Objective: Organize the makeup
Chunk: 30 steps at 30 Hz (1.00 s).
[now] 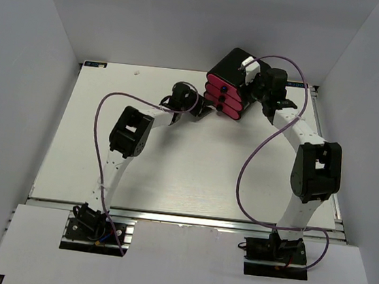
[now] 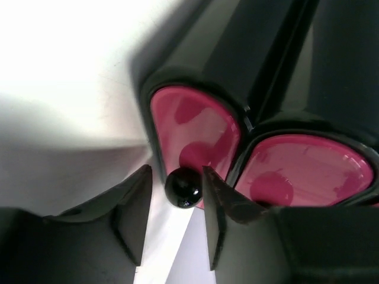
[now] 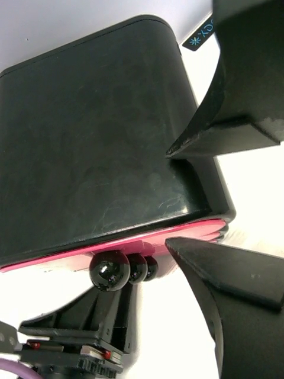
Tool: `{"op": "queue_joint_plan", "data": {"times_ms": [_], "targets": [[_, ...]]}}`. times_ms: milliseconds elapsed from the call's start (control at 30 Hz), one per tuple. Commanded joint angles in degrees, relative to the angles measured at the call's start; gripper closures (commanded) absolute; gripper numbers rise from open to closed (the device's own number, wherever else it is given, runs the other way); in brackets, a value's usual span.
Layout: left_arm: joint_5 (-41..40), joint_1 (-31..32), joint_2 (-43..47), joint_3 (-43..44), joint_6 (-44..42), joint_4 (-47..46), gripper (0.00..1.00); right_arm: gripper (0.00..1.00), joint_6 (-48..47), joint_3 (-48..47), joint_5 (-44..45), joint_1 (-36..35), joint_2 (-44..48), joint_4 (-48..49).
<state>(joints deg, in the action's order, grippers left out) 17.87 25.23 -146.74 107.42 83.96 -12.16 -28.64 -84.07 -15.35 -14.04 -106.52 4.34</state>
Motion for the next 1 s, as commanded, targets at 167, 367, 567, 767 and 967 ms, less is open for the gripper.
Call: {"op": "queue_joint_plan", "data": {"times_ms": [167,367,567,767,967], "targets": [[-4.2,-1.0,19.0,-20.8,-4.2,-6.7,0.57,0.11,3.3,2.3,0.9,0.0,7.6,-1.0],[-5.5,-3.1,33.5,-31.2,-17.3,-4.9,0.02,0.11,8.6,2.2,1.0,1.6,15.5,-3.1],[-5.4,-3.4,50.9,-35.2,-38.7,7.4,0.02,0.11,15.4,6.7,5.4,1.9,25.3,-13.3],[-8.3,-3.4,69.6,-42.8,-49.8,16.9,0.02,0.11,22.4,11.6,4.7,1.9,32.9,-25.3],[-10.9,-3.4,80.1,-48.8,-51.8,19.5,0.02,0.1,27.7,13.7,2.3,2.4,35.9,-28.2]]}}
